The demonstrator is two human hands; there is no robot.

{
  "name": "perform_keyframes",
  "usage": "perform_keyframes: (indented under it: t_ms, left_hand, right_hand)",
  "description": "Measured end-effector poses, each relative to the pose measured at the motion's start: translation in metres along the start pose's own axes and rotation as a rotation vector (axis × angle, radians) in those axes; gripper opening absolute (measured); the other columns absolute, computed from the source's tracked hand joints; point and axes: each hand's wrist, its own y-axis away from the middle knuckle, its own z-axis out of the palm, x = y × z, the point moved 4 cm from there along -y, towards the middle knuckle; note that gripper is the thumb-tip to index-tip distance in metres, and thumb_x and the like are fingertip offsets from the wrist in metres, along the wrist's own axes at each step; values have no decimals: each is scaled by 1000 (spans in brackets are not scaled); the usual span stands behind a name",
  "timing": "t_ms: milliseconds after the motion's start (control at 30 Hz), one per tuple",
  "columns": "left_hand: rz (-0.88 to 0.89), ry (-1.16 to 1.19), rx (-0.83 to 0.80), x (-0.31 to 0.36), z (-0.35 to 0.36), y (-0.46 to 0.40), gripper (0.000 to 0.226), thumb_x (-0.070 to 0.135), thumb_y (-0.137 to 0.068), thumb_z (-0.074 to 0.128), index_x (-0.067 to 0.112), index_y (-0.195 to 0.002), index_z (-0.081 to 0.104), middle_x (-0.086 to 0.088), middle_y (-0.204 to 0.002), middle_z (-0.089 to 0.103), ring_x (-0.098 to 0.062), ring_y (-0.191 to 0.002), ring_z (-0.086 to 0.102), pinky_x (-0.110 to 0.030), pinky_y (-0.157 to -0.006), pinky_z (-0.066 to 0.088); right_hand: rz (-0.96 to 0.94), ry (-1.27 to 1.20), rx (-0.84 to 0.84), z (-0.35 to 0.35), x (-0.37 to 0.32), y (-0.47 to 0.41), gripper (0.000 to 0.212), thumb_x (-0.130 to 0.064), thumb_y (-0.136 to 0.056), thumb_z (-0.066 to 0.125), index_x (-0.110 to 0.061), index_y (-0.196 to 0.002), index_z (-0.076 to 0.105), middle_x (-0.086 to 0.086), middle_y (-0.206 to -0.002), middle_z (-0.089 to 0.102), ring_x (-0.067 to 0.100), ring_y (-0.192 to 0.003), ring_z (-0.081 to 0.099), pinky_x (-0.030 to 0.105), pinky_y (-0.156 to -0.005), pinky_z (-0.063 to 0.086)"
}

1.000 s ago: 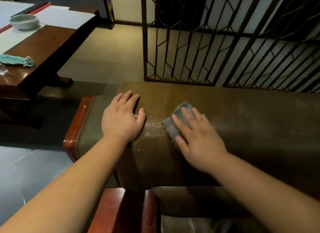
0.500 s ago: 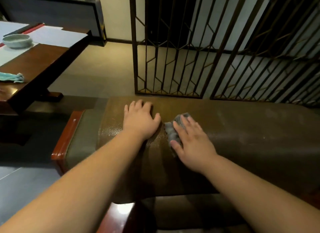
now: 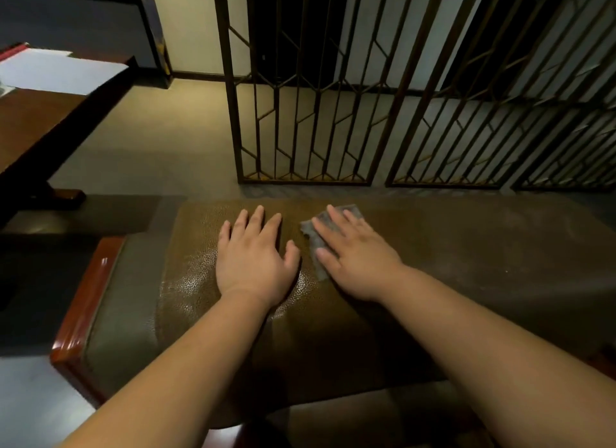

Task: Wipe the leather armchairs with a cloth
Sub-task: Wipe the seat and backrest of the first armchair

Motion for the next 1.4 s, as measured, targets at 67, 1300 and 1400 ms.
perform_keyframes:
  t_ms: [67, 1300, 1400]
  left_hand:
    - [3, 6, -5, -1, 0, -2, 73, 63, -93, 30, 33, -158, 45, 1, -170, 35, -23, -159, 23, -49, -130, 14]
    - [-45, -7, -169, 167, 12, 9, 72, 70, -98, 24, 40, -163, 28, 1, -175, 17, -28, -163, 8, -62, -129, 3]
    - [-48, -44, -101, 163, 25, 7, 73, 70, -97, 22, 40, -163, 30, 3, -175, 21, -25, -162, 13, -55, -130, 8]
  right_hand:
    - [10, -27, -28, -8, 25, -12, 65, -56, -109, 30, -38, -165, 3, -8, -174, -5, 17, -159, -5, 37, -125, -3]
    - [392, -72, 137, -6, 185, 122, 62, -46, -108, 27, -23, -165, 19, 4, -174, 8, 25, -160, 4, 47, -131, 7]
    - [136, 33, 132, 12, 142, 118, 69, -58, -106, 22, -26, -166, 9, 0, -174, 1, 25, -160, -1, 43, -128, -5]
